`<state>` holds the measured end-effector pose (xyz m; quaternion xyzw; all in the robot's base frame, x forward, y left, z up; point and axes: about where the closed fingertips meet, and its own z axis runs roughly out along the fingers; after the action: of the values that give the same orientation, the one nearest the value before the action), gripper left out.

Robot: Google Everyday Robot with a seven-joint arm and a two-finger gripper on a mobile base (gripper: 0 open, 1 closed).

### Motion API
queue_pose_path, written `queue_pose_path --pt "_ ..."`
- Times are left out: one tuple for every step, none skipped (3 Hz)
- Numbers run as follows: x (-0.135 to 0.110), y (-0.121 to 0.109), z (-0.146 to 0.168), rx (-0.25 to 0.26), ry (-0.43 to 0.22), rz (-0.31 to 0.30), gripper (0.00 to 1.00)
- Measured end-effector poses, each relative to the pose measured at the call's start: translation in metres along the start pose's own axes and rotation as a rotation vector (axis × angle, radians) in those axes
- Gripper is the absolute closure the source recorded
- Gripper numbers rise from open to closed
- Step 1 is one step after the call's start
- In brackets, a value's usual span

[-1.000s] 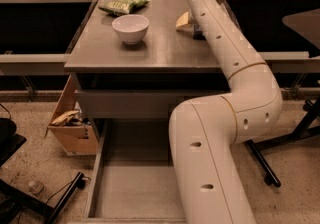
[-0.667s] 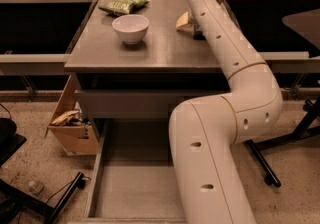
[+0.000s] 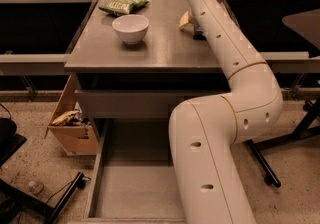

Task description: Place rxbar blueberry into top drawer

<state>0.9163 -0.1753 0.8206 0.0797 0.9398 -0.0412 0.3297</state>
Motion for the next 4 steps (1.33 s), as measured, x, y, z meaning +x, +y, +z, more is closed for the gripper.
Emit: queue_pose_path --pt "0.000 0.000 0.000 0.000 0.000 0.000 1.00" --pt "0.000 0.000 0.000 0.000 0.000 0.000 1.00" --pt "-0.006 0.000 -0.007 0.000 0.000 0.000 1.00" --pt "-0.006 0.000 -0.016 0.000 -0.001 0.000 1.00"
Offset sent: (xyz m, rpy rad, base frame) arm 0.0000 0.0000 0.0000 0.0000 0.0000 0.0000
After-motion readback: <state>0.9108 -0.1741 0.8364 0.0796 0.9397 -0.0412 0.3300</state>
